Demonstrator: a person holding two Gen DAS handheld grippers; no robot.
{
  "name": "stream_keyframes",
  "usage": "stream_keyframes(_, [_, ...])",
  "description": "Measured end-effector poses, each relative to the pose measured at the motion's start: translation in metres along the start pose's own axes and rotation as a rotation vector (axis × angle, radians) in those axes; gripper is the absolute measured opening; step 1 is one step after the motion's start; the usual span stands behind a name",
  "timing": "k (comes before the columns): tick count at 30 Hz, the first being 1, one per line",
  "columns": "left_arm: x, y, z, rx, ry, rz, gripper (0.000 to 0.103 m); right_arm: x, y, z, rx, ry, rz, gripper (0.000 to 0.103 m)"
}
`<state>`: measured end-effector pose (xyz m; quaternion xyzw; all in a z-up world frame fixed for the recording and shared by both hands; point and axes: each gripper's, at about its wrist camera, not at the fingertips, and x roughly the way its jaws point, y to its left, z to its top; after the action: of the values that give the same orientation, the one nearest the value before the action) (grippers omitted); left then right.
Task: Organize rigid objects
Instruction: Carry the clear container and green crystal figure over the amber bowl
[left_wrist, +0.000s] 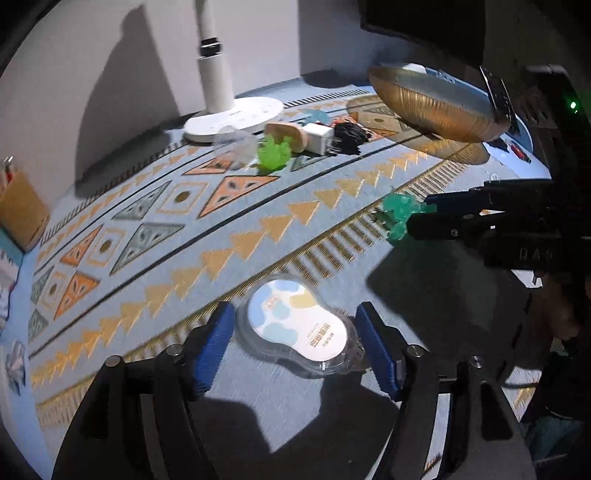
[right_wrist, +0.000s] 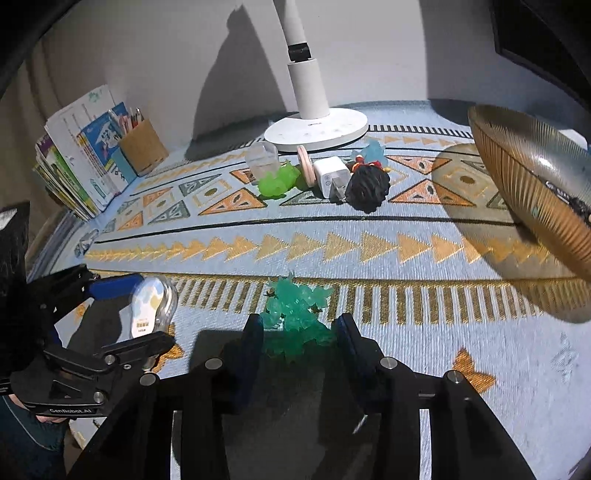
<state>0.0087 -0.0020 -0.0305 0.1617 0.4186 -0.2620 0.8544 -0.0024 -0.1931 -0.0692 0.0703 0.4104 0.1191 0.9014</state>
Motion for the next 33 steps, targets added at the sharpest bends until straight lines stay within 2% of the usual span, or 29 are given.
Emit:
stream_keyframes(2, [-0.005,0.006,-0.008,-0.022,0.006,-0.001,0.068,-0.001,0.001,-0.002,-0.002,-0.004,0.018,0.049])
stream_keyframes(3, [-0.008,0.009,-0.012,-0.033,0.009,0.002,0.068,-0.001,0.002,-0.003,-0.005,-0.005,0.021,0.060])
stream_keyframes(5, [-0.013,0.016,-0.021,-0.055,0.014,0.005,0.068,-0.003,0.005,-0.004,-0.014,-0.014,-0.004,0.065])
stream_keyframes(9, [-0.014,0.024,-0.028,-0.115,0.017,-0.010,0.068,-0.002,0.007,-0.005,-0.032,-0.012,-0.009,0.065])
stream_keyframes(14, [-0.008,0.012,-0.021,-0.116,0.024,-0.025,0.068,-0.002,0.004,-0.005,-0.024,-0.017,-0.002,0.065])
stream_keyframes(18, [-0.001,-0.001,-0.013,-0.089,0.025,0.024,0.069,-0.001,0.007,-0.006,-0.034,-0.021,-0.017,0.065])
stream_keyframes(22, [0.000,-0.002,-0.011,-0.117,0.027,0.031,0.067,0.001,0.014,-0.006,-0.068,-0.017,-0.072,0.065])
stream_keyframes(23, [0.000,-0.002,-0.011,-0.121,0.025,0.036,0.065,0.002,0.017,-0.006,-0.080,-0.016,-0.090,0.063])
stream_keyframes(24, [-0.002,-0.003,-0.012,-0.123,0.018,0.043,0.053,0.003,0.018,-0.007,-0.090,-0.016,-0.102,0.055])
stream_keyframes(25, [-0.003,-0.003,-0.012,-0.126,0.013,0.038,0.043,0.004,0.020,-0.007,-0.101,-0.017,-0.115,0.052])
stream_keyframes(27, [-0.005,-0.005,-0.013,-0.135,0.010,0.036,0.042,0.003,0.022,-0.007,-0.118,-0.023,-0.124,0.039])
stream_keyframes(30, [-0.010,-0.007,-0.014,-0.137,-0.010,0.039,0.042,-0.003,0.021,-0.007,-0.110,-0.041,-0.110,0.038])
stream_keyframes(33, [-0.023,-0.006,-0.008,-0.156,-0.050,0.012,0.042,-0.021,0.008,-0.005,-0.044,-0.088,0.010,0.038])
